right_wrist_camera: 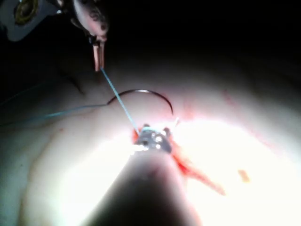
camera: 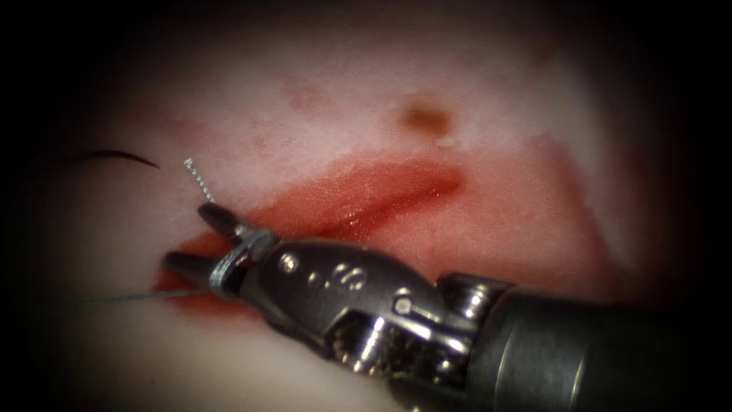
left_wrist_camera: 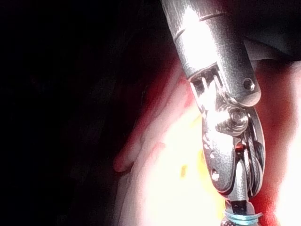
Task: Wound Closure
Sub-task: Grab the suture tail.
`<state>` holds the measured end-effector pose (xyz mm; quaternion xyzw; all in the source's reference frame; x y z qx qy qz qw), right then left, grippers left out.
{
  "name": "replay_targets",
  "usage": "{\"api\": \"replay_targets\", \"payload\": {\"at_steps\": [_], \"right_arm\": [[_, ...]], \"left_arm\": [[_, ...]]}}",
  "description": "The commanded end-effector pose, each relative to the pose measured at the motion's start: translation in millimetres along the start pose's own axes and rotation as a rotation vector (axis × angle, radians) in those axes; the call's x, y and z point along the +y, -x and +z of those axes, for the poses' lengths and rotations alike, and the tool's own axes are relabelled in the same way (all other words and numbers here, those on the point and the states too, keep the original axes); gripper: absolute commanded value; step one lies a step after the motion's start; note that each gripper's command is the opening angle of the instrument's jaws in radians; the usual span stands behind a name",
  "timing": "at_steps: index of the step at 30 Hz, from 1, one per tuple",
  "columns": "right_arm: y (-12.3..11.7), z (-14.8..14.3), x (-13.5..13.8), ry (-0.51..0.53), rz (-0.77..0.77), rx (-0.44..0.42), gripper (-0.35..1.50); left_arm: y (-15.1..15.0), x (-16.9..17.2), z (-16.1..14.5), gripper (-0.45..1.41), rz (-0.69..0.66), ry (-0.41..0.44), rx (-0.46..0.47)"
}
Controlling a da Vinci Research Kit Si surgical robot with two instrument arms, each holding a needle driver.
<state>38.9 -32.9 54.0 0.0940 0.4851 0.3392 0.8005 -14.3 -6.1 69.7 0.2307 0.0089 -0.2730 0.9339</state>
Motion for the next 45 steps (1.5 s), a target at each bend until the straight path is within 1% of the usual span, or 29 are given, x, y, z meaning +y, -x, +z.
{"api": "replay_targets", "payload": {"at_steps": [1,7,13,16,20,26,30,32,34,40,41,42,44,45], "right_arm": [[-1.1,0.9,-0.2,-0.001,-0.001,0.005,0.44],[-1.2,0.9,-0.2,-0.001,-0.001,0.005,0.44],[-1.5,0.9,-0.1,0.002,-0.001,0.002,0.47],[-1.6,0.9,-0.1,0.006,0.000,0.002,0.39],[-1.8,1.0,-0.1,0.011,-0.020,0.005,0.42],[-2.3,0.9,0.0,0.034,-0.034,0.027,0.41],[-2.3,0.9,0.0,0.037,-0.034,0.030,0.34],[-2.3,0.9,0.0,0.036,-0.045,0.039,0.46],[-2.3,0.9,0.0,0.034,-0.068,0.053,0.39],[-2.4,1.0,0.2,0.045,-0.118,0.063,0.42],[-2.4,0.9,0.2,0.057,-0.123,0.067,0.41],[-2.4,0.9,0.1,0.077,-0.127,0.075,0.32],[-2.6,0.9,-0.1,0.149,-0.134,0.107,0.62],[-2.7,0.9,-0.2,0.165,-0.136,0.121,0.61]], "left_arm": [[0.8,0.5,-0.9,-0.45,-0.002,0.006,-0.009],[0.8,0.4,-1.5,-0.45,-0.004,0.008,-0.017],[1.0,0.2,-0.8,-0.45,-0.009,0.018,-0.021],[1.3,0.0,-0.2,-0.45,-0.015,0.019,-0.018],[1.8,-0.7,0.6,-0.45,-0.034,0.016,0.000],[2.0,-1.0,1.2,-0.45,-0.028,0.011,0.010],[2.0,-1.0,1.2,-0.45,-0.029,0.012,0.010],[2.0,-1.0,1.2,-0.45,-0.029,0.010,0.012],[2.0,-1.0,1.3,-0.45,-0.028,0.010,0.012],[2.0,-1.0,1.3,-0.45,-0.028,0.011,0.011],[2.0,-1.0,1.3,-0.45,-0.028,0.011,0.011],[2.0,-1.0,1.3,-0.45,-0.028,0.011,0.011],[2.0,-1.0,1.3,-0.45,-0.027,0.011,0.011],[2.0,-0.9,1.4,-0.45,-0.027,0.011,0.011]]}}
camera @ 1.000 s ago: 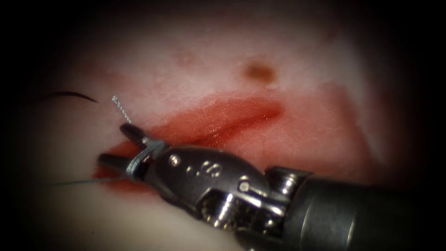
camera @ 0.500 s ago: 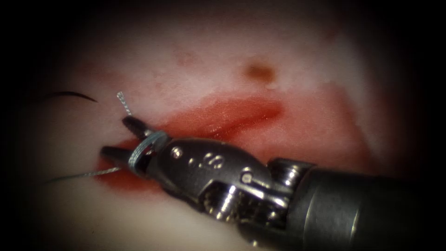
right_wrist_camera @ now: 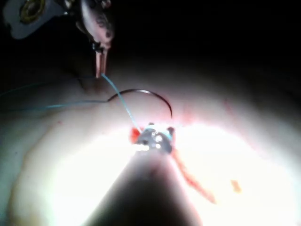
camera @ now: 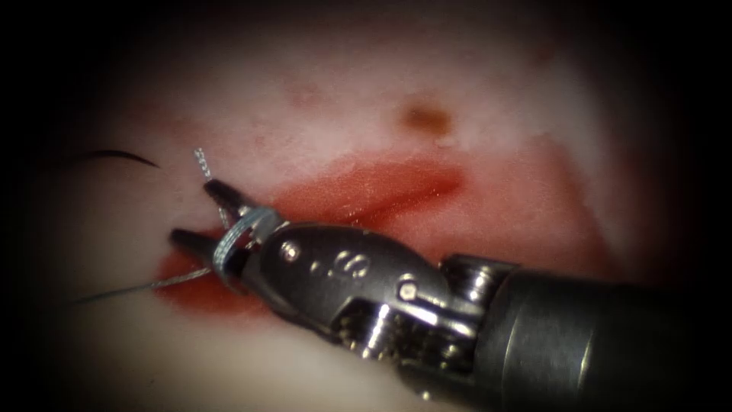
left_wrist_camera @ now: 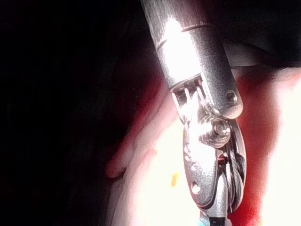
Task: Wound Closure
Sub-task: Grab the suture tail.
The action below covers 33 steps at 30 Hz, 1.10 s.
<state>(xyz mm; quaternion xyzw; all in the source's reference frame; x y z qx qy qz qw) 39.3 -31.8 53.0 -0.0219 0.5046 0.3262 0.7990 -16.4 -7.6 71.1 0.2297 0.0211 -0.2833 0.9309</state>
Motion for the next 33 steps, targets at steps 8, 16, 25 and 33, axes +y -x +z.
{"api": "replay_targets", "payload": {"at_steps": [8,16,25,33], "right_arm": [[-1.1,1.3,-1.1,0.080,0.006,0.011,0.39],[-0.5,2.0,-1.7,0.069,0.004,0.017,0.31],[-0.5,2.0,-1.1,0.074,-0.002,0.014,0.37],[-0.5,2.0,-0.7,0.104,0.000,0.001,0.09]], "left_arm": [[0.8,0.6,-0.6,-0.45,0.005,0.006,-0.007],[0.8,0.5,-0.6,-0.45,0.004,0.006,-0.007],[0.8,0.4,-0.6,-0.45,0.002,0.002,-0.003],[0.8,0.3,-0.6,-0.45,0.000,0.000,-0.001]]}}
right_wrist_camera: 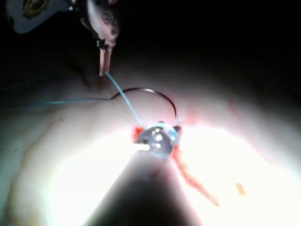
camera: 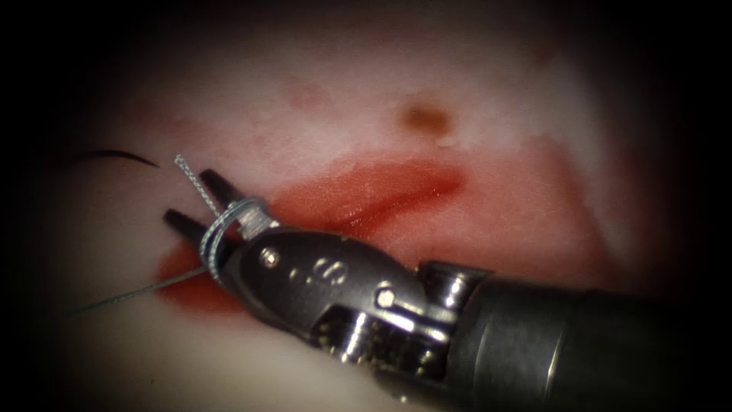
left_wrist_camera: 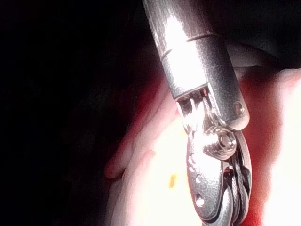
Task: Wound Closure
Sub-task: Grab the suture tail, then pull the right gripper down and the left gripper up to tighten the knot.
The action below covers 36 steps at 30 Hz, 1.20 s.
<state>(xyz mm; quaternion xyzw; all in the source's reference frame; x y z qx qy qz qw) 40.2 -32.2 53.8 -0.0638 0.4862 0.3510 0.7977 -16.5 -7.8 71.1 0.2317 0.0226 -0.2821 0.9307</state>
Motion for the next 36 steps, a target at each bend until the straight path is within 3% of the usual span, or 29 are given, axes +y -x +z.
{"api": "replay_targets", "payload": {"at_steps": [1,3,5,6,20,27,36], "right_arm": [[-1.2,1.0,-0.1,0.002,0.003,0.003,0.07],[-1.2,1.0,-0.1,0.007,0.005,0.002,0.00],[-1.3,1.0,-0.1,0.012,0.014,0.001,-0.33],[-1.4,1.0,-0.1,0.018,0.015,0.001,-0.35],[-2.2,-0.2,0.6,-0.030,0.028,-0.004,-0.35],[-2.0,-1.6,0.5,-0.220,0.037,-0.006,-0.35],[-1.2,-4.0,1.0,-0.323,0.070,-0.053,-0.35]], "left_arm": [[0.8,0.5,-0.8,-0.45,-0.002,0.003,-0.005],[0.8,0.5,-0.8,-0.45,-0.002,0.003,-0.005],[0.8,0.4,-0.8,-0.45,-0.003,0.003,-0.005],[0.8,0.4,-0.8,-0.45,-0.003,0.003,-0.005],[1.0,1.0,-0.4,-0.45,0.003,0.025,0.008],[0.8,3.5,3.7,-0.45,-0.016,0.093,0.030],[0.2,5.4,4.2,-0.45,-0.079,0.138,0.052]]}}
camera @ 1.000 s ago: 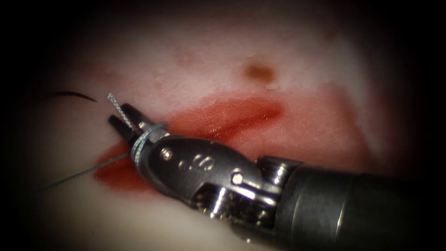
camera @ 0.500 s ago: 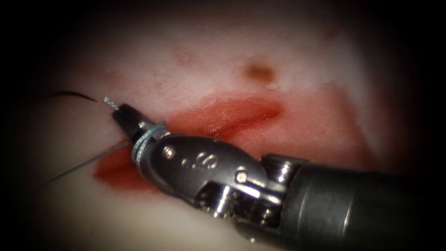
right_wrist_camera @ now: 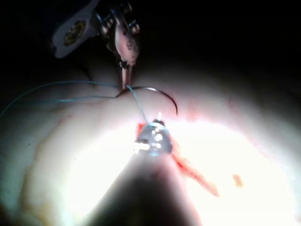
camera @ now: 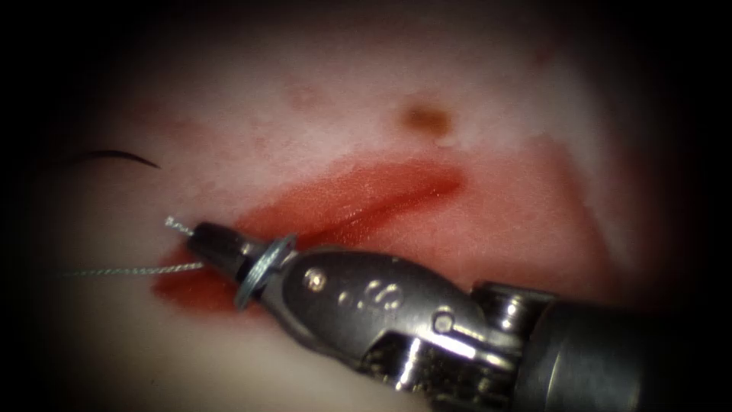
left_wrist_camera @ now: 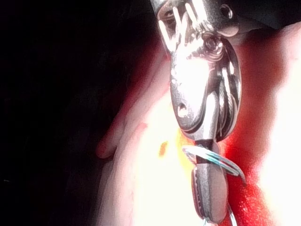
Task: Wound Closure
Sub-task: Pull the right gripper down and the left gripper up to tighten the knot.
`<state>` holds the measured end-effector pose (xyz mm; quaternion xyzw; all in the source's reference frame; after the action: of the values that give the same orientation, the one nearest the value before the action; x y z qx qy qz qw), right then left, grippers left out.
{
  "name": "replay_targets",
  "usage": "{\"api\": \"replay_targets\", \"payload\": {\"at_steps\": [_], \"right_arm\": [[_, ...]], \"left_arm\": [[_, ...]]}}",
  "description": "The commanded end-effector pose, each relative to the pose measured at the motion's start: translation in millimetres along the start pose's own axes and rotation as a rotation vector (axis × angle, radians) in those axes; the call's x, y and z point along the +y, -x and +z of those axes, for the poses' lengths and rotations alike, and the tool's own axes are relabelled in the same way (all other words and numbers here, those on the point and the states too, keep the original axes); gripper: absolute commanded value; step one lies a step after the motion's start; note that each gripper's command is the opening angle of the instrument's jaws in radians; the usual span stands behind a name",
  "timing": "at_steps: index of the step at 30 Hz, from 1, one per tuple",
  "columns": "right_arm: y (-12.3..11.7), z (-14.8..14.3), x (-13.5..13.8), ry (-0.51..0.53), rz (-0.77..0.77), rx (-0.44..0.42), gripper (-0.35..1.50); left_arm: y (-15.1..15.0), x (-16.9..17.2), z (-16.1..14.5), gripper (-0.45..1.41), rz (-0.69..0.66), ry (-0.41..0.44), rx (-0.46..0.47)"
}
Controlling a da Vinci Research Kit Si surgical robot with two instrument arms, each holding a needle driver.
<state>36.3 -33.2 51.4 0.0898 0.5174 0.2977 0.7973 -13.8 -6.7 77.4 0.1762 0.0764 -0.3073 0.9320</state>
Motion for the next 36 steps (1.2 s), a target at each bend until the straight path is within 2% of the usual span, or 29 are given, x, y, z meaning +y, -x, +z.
{"api": "replay_targets", "payload": {"at_steps": [1,5,9,21,23,30,33,36], "right_arm": [[-0.8,0.2,0.1,-0.013,0.012,-0.008,-0.35],[-0.2,-1.0,0.7,-0.036,0.046,-0.037,-0.35],[0.7,-1.2,0.8,-0.051,0.055,-0.048,-0.35],[1.0,-1.6,0.7,-0.091,0.062,-0.071,-0.35],[1.0,-1.7,0.7,-0.089,0.067,-0.071,-0.35],[1.1,-1.6,0.5,-0.096,0.077,-0.072,-0.35],[1.1,-1.6,0.6,-0.101,0.076,-0.073,-0.35],[1.1,-1.6,0.5,-0.106,0.074,-0.074,-0.35]], "left_arm": [[0.6,0.9,-0.7,-0.45,-0.013,0.009,-0.002],[-0.2,2.7,-0.7,-0.45,-0.083,0.079,0.027],[-0.3,4.8,-1.0,-0.45,-0.155,0.139,-0.007],[4.6,9.3,-1.9,-0.45,-0.286,0.279,-0.105],[5.0,9.3,-2.4,-0.45,-0.403,0.319,-0.178],[5.8,8.0,-4.6,-0.45,-0.357,0.343,-0.186],[7.4,6.9,-4.6,-0.45,-0.245,0.377,-0.186],[8.9,5.7,-4.2,-0.45,-0.133,0.425,-0.256]]}}
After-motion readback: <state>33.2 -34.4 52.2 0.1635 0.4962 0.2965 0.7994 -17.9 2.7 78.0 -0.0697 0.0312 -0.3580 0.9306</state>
